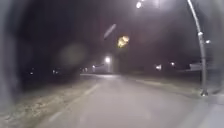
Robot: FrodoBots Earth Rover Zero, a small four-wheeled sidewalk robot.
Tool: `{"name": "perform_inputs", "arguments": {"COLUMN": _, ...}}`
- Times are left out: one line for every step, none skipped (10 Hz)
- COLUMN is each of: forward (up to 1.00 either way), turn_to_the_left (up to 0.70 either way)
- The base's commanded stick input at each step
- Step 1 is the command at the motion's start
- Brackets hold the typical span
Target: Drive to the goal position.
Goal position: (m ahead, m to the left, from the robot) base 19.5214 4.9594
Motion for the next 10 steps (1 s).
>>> {"name": "perform_inputs", "arguments": {"forward": 1.00, "turn_to_the_left": 0.00}}
{"name": "perform_inputs", "arguments": {"forward": 1.00, "turn_to_the_left": 0.00}}
{"name": "perform_inputs", "arguments": {"forward": 1.00, "turn_to_the_left": 0.00}}
{"name": "perform_inputs", "arguments": {"forward": 1.00, "turn_to_the_left": 0.00}}
{"name": "perform_inputs", "arguments": {"forward": 1.00, "turn_to_the_left": 0.00}}
{"name": "perform_inputs", "arguments": {"forward": 1.00, "turn_to_the_left": 0.00}}
{"name": "perform_inputs", "arguments": {"forward": 1.00, "turn_to_the_left": 0.00}}
{"name": "perform_inputs", "arguments": {"forward": 1.00, "turn_to_the_left": 0.00}}
{"name": "perform_inputs", "arguments": {"forward": 1.00, "turn_to_the_left": -0.38}}
{"name": "perform_inputs", "arguments": {"forward": 1.00, "turn_to_the_left": -0.38}}
